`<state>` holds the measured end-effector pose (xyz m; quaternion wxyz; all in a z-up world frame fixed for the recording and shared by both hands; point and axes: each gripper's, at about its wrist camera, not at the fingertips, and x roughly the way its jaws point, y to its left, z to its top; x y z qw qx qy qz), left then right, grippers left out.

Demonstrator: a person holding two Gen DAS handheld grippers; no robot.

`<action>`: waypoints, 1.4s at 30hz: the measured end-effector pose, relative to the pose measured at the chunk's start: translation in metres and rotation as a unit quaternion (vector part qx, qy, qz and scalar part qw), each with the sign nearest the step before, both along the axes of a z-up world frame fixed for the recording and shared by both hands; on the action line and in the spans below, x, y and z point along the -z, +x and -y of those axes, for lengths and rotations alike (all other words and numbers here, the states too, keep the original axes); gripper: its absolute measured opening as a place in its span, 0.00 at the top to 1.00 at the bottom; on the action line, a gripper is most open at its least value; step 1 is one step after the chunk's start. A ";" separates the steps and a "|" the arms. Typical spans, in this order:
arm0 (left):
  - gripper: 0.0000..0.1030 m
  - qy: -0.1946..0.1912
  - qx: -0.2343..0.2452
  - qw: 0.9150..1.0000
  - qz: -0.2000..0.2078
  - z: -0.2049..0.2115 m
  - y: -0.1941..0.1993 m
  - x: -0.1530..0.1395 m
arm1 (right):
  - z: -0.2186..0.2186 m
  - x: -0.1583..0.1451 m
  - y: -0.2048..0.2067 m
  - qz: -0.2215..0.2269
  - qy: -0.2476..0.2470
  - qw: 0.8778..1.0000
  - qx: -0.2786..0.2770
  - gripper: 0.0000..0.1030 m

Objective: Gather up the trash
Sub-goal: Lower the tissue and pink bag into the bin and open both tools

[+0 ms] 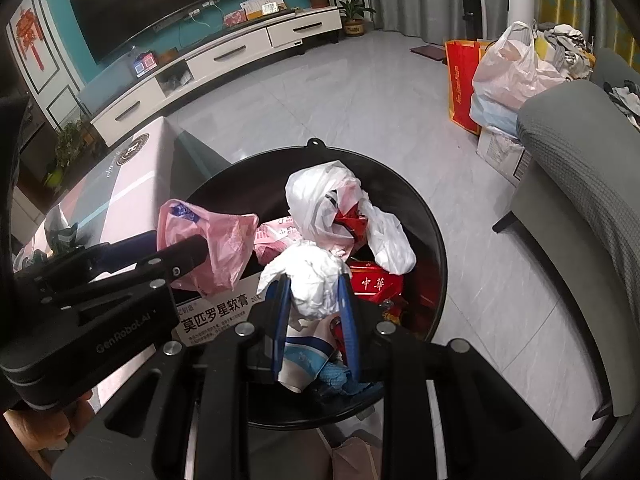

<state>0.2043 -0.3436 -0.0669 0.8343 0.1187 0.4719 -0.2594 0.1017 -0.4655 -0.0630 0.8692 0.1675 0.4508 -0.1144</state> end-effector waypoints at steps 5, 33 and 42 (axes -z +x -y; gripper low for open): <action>0.53 0.010 0.002 1.000 0.001 0.003 0.000 0.000 | 0.000 0.001 0.000 -0.001 -0.001 1.000 0.001 0.76; 0.48 0.028 0.001 1.000 -0.007 0.007 0.002 0.008 | -0.001 0.008 -0.001 -0.010 -0.001 1.000 0.004 0.73; 0.47 0.022 -0.005 1.000 -0.013 0.001 0.002 0.012 | -0.002 0.009 -0.003 -0.010 -0.003 1.000 0.007 0.66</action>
